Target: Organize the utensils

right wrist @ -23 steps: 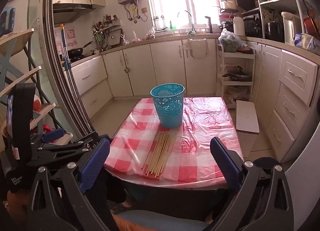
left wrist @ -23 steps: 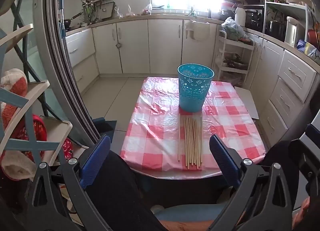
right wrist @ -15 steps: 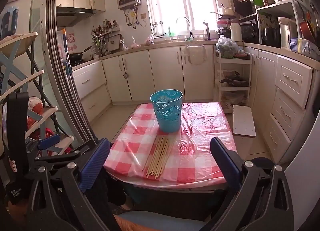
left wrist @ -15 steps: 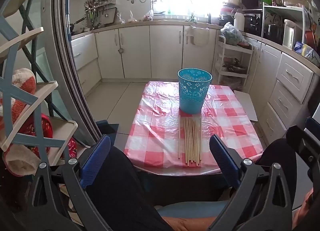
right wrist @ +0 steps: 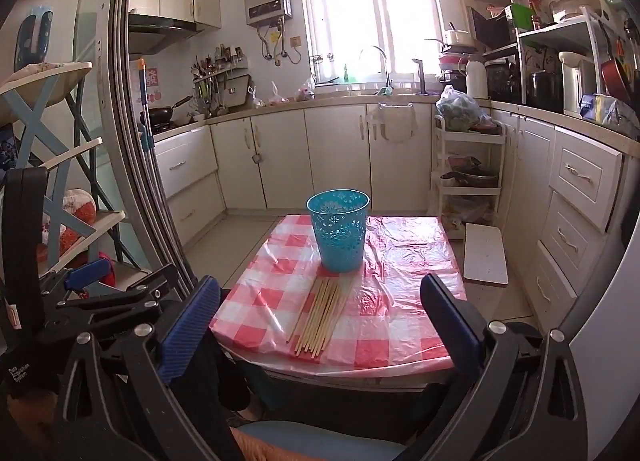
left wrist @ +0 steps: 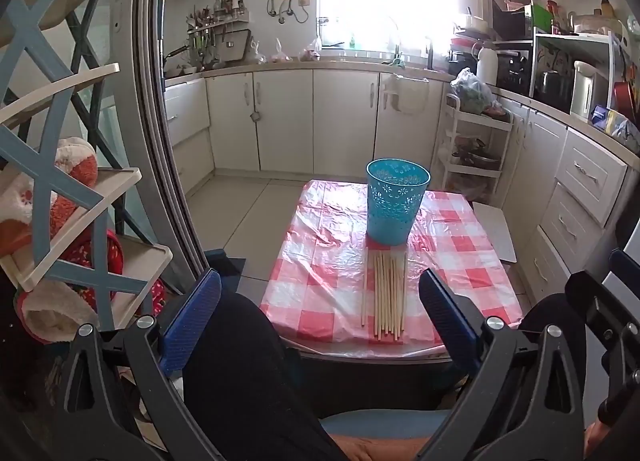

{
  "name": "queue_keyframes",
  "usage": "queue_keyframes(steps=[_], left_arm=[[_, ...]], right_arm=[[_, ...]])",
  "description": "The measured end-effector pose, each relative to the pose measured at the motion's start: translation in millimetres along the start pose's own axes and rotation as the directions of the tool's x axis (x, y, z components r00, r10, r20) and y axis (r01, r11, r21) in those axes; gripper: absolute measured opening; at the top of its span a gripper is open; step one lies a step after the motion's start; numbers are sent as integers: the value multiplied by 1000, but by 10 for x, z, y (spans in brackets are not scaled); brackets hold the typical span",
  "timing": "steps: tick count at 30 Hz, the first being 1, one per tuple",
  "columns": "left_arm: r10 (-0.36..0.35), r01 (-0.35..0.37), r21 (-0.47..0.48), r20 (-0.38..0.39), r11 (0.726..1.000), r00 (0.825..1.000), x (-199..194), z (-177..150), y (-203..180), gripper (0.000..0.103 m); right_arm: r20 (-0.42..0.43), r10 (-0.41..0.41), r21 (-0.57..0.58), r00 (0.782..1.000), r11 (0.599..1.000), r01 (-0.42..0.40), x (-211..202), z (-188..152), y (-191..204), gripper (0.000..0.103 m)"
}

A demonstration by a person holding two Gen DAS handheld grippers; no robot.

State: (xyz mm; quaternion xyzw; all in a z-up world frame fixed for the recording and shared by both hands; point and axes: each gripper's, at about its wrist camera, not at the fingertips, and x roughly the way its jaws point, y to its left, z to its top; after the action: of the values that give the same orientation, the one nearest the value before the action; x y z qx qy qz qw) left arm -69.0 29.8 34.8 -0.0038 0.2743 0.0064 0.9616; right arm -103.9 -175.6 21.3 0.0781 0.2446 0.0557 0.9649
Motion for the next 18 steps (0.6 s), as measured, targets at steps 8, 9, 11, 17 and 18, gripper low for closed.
queue_keyframes(steps=[8, 9, 11, 17, 18], left_arm=[[8, -8, 2, 3, 1000, 1000, 5, -22, -23, 95], [8, -8, 2, 2, 1000, 1000, 7, -23, -13, 95], [8, -8, 3, 0, 1000, 1000, 13, -25, 9, 95], [12, -12, 5, -6, 1000, 1000, 20, -35, -31, 95], [13, -13, 6, -6, 1000, 1000, 20, -36, -33, 95]], right_arm=[[-15, 0, -1, 1000, 1000, 0, 14, -10, 4, 96], [-16, 0, -1, 1000, 1000, 0, 14, -11, 7, 96], [-19, 0, -1, 1000, 1000, 0, 26, -11, 11, 96], [-34, 0, 0, 999, 1000, 0, 65, -9, 4, 96], [-36, 1, 1, 999, 1000, -1, 69, -11, 2, 96]])
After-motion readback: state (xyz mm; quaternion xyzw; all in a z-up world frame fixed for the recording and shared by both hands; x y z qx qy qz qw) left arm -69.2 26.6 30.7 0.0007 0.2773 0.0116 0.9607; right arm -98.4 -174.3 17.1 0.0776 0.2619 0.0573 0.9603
